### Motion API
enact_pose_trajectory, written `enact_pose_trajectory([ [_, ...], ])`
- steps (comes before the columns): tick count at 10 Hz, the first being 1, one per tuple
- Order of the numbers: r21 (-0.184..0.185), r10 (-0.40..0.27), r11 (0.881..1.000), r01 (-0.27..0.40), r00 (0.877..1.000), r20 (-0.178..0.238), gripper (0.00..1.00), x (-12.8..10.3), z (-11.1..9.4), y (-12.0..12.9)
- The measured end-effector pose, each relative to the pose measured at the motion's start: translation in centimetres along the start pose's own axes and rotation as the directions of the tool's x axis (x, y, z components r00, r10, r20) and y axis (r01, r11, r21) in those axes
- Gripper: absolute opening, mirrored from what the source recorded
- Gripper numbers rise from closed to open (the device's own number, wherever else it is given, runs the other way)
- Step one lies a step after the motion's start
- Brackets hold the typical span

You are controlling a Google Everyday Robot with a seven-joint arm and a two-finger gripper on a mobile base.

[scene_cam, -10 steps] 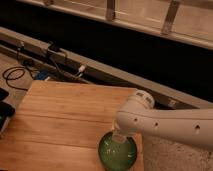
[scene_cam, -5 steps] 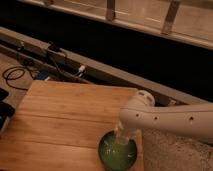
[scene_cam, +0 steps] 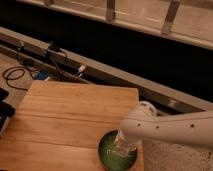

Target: Place the bottle in the ceramic bowl

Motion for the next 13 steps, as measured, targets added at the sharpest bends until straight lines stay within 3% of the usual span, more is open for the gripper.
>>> enact_pose_trajectory([
  [3,-0.014,-0.035,0.999,0.035,0.998,-0.051,0.03,1.33,0.53,0.3],
  [10,-0.014,-0.036,0.999,0.036,0.998,-0.052,0.72,1.34,0.56,0.33],
  [11,-0.014,-0.036,0.999,0.036,0.998,-0.052,0.79,1.34,0.56,0.33],
  [13,-0.014,-0.036,0.999,0.035,0.998,-0.052,0.8,1.34,0.56,0.32],
])
